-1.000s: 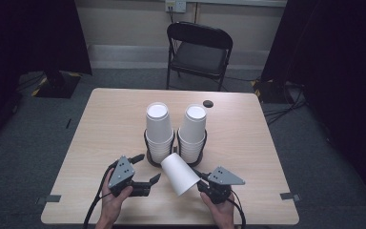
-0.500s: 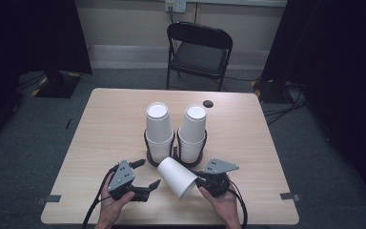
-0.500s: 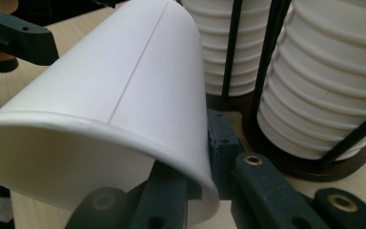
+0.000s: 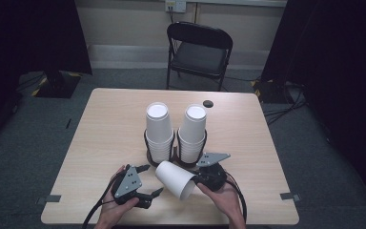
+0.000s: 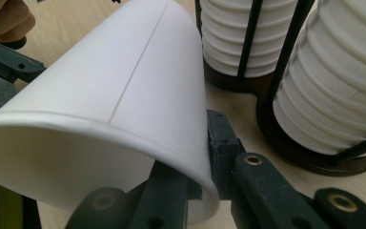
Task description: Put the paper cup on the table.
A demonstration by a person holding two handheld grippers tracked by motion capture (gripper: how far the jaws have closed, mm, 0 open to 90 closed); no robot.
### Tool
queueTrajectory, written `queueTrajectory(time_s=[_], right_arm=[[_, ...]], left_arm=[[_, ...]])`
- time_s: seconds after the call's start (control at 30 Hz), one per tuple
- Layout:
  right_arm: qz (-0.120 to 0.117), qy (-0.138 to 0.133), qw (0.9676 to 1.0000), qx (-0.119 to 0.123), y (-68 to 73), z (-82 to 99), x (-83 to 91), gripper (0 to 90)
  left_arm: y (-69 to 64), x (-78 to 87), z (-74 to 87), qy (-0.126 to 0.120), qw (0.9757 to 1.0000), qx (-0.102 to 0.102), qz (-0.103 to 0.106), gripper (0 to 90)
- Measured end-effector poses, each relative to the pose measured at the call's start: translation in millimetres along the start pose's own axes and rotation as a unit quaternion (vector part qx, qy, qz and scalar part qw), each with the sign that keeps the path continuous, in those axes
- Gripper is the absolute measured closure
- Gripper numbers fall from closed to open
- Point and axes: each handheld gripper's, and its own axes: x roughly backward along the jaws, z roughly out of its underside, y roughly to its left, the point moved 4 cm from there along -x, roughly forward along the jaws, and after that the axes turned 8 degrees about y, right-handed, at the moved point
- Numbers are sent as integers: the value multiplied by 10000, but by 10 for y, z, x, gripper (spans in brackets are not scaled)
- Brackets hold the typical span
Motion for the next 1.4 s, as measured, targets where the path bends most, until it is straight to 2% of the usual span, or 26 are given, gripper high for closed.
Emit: queueTrajectory(time_s=[0.2,0.4,0.57,0.63,0.87,0.97,1.07,1.13,1.27,1.4], right_arm=[[-107,158,9998,-21,-40,-28,-5,860],[-227,254,9994,-41,-30,-29,-31,859],[-320,398,9987,-31,-25,-28,-58,860],[-370,497,9981,-2,-19,-30,-64,860],[-435,679,9967,47,-3,-60,-82,860],[-429,708,9966,15,-7,-71,-95,862],[-456,656,9968,-19,-10,-87,-98,865],[-390,632,9972,-69,-23,-95,-95,869],[-484,510,9974,-140,-22,-107,-78,876],[-588,445,9971,-177,5,-135,-94,880]], left_arm=[[-11,-29,-51,124,9994,-329,48,155],[-45,-80,-55,170,9975,-648,231,155],[-81,-139,-44,208,9958,-858,223,151],[-86,-151,-45,255,9954,-885,269,151],[-111,-229,-54,385,9920,-1154,327,65],[-126,-288,-58,477,9912,-1182,355,18],[-157,-347,-93,439,9898,-1277,450,0],[-169,-376,-111,431,9902,-1235,486,0],[-225,-413,-149,335,9902,-1212,614,0],[-277,-454,-179,368,9895,-1279,554,0]])
